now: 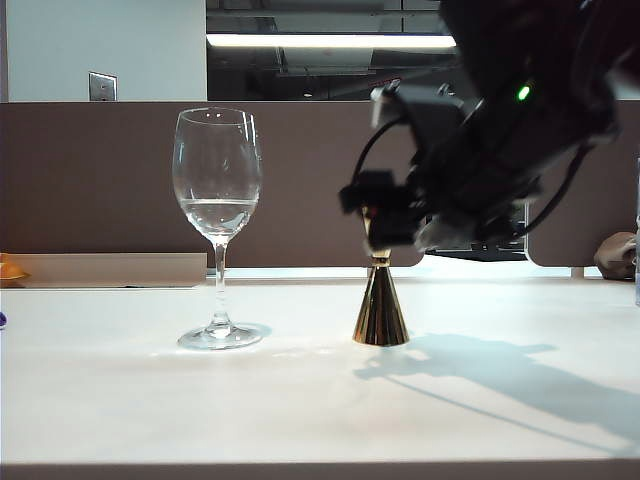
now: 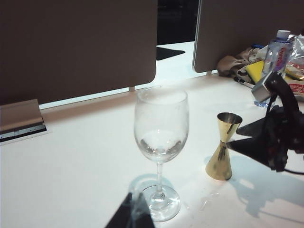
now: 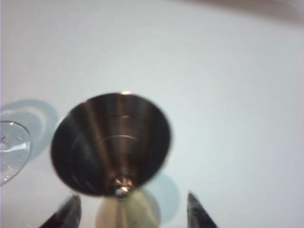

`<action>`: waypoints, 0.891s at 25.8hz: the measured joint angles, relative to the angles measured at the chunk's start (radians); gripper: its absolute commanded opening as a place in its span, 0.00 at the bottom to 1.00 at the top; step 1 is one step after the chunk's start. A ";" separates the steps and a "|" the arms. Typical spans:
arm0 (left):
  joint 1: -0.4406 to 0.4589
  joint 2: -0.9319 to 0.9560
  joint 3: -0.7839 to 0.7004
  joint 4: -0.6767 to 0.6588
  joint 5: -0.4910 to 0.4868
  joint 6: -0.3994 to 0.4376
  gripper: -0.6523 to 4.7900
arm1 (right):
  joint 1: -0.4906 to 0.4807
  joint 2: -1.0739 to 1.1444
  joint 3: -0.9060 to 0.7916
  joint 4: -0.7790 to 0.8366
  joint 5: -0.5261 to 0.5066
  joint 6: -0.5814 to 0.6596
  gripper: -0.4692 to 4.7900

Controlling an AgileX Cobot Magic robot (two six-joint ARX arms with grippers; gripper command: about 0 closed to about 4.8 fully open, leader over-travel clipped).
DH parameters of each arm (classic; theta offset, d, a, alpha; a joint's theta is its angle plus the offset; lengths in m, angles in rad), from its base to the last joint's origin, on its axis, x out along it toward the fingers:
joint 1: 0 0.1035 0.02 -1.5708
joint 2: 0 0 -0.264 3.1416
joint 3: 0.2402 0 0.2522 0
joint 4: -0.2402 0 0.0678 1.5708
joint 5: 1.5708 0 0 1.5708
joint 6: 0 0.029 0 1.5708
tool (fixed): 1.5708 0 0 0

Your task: Pick up the jigger and pour the water inside into the glass.

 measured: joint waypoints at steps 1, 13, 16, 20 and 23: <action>0.000 -0.044 0.002 -0.042 -0.004 0.000 0.11 | 0.000 -0.054 -0.016 -0.039 0.022 0.000 0.63; 0.000 -0.066 -0.072 -0.102 -0.239 -0.126 0.11 | 0.013 -0.740 -0.283 -0.276 0.050 0.081 0.08; 0.000 -0.066 -0.122 -0.083 -0.246 -0.140 0.11 | 0.012 -0.863 -0.365 -0.331 0.051 0.107 0.08; 0.000 -0.065 -0.172 -0.077 -0.282 -0.143 0.11 | 0.012 -0.957 -0.475 -0.340 0.048 0.133 0.08; 0.000 -0.065 -0.180 -0.076 -0.288 -0.143 0.11 | 0.012 -0.976 -0.524 -0.343 0.045 0.133 0.08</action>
